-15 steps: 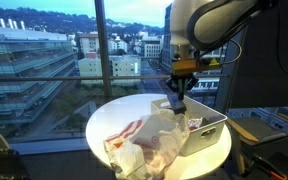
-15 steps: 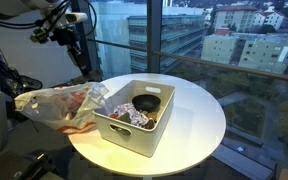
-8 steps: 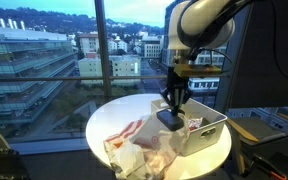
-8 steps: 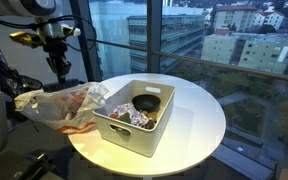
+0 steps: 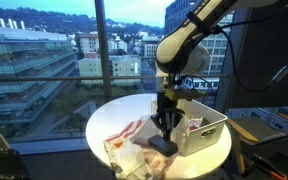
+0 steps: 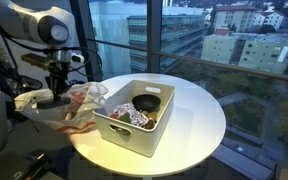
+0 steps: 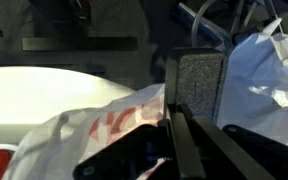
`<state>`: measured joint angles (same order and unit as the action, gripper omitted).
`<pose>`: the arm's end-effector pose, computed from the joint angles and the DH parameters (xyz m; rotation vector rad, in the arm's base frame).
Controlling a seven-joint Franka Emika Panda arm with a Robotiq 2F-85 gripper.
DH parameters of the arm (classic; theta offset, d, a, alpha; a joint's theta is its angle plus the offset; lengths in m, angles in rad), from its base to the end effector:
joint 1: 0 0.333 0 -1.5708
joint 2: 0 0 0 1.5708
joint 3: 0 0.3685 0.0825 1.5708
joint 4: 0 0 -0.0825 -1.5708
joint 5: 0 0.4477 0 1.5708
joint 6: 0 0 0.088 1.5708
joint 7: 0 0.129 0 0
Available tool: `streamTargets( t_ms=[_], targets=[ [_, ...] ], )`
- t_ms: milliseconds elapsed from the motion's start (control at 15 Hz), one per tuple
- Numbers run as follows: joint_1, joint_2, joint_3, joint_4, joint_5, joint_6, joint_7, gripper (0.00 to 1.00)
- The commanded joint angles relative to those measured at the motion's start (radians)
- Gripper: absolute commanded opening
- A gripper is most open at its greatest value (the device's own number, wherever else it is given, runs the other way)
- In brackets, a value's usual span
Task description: Remove the black bowl from the plastic bag, put it in the white basket, remove the duster and toy moose from the white basket and put them in the plastic bag
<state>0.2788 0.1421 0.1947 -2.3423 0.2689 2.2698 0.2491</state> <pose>0.4682 0.2542 0.2399 -2.9884 -0.0443 0.4137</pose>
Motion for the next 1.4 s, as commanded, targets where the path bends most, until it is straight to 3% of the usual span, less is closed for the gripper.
streamTargets(
  t_ms=[0, 200, 333, 667, 933, 1000, 1333],
  targets=[
    [0.001, 0.107, 0.014, 0.068, -0.035, 0.124, 0.009, 0.06],
    [0.004, 0.142, 0.009, 0.077, -0.06, 0.222, 0.013, 0.06],
    [0.011, 0.146, 0.002, 0.073, -0.09, 0.255, 0.034, 0.31],
    [0.025, 0.045, 0.016, 0.027, -0.132, 0.219, 0.046, 0.67],
    [-0.004, -0.09, 0.014, -0.028, -0.088, 0.247, 0.059, 0.96],
    [-0.011, -0.12, 0.007, -0.037, -0.092, 0.255, 0.079, 1.0],
    [-0.106, -0.235, -0.054, -0.066, -0.058, 0.28, 0.142, 1.0]
  ],
)
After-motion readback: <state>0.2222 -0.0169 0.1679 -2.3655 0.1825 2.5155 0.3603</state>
